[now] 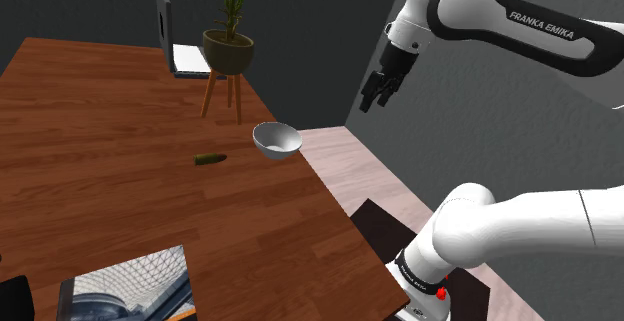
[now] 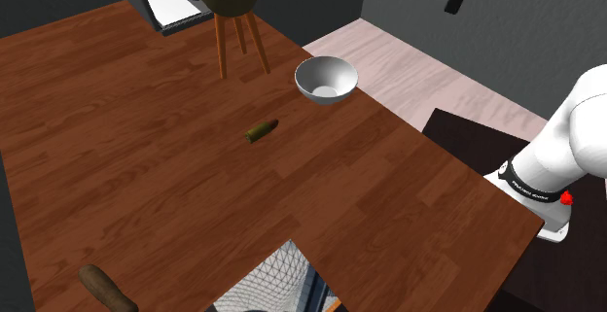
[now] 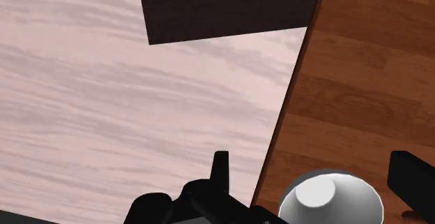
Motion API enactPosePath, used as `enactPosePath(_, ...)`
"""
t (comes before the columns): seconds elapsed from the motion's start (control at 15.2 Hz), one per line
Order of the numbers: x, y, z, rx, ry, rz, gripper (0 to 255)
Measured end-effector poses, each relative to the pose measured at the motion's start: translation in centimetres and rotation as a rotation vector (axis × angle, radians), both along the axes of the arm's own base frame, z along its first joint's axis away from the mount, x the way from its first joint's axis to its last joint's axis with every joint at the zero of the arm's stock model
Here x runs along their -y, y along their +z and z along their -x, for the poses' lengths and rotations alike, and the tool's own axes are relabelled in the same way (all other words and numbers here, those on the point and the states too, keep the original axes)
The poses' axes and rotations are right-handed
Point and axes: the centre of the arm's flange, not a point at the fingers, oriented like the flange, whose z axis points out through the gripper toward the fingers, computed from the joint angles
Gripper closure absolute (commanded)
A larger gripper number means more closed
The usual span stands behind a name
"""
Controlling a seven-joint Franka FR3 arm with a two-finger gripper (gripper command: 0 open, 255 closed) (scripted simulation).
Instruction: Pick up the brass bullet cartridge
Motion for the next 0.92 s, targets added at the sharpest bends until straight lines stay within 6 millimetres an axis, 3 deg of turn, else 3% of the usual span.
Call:
enactPosePath(0.2,-0.2,-0.8,-1.4,-0.002,0.043,-0.001,0)
enactPosePath(0.4,-0.7,-2.5,-4.7,-0.005,0.142,-0.004,0)
enactPosePath(0.92,-4.4,-7.1,-13.7,-0.013,0.430,-0.013,0)
